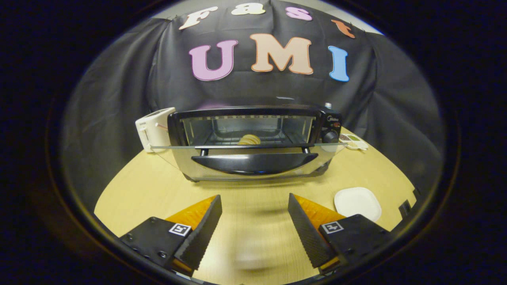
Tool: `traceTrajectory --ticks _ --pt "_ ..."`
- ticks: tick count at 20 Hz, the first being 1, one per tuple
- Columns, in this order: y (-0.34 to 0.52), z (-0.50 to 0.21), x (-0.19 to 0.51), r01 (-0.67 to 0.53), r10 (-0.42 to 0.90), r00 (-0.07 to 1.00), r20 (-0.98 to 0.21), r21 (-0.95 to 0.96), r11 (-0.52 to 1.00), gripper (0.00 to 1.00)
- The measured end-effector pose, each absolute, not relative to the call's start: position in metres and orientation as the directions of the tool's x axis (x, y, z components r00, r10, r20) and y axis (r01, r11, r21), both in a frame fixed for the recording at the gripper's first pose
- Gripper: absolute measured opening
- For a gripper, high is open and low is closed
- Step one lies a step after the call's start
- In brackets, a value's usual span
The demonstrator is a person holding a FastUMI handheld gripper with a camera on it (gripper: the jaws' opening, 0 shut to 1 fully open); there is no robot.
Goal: Open the toaster oven, put the food inside, and close the toaster oven door.
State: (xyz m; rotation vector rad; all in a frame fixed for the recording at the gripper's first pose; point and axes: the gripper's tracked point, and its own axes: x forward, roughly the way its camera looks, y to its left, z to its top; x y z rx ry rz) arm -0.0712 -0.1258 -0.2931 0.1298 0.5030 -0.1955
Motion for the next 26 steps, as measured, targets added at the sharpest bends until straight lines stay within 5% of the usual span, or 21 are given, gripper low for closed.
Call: traceTrajectory --ticks 14,26 --pt "-0.148 -0.216 0.0 0.15 -0.11 0.961 -0.253 0.148 0.977 1.0" --pt "-0.148 -0.151 -0.026 0.149 -0.132 0.979 -0.154 0.104 0.983 1.0"
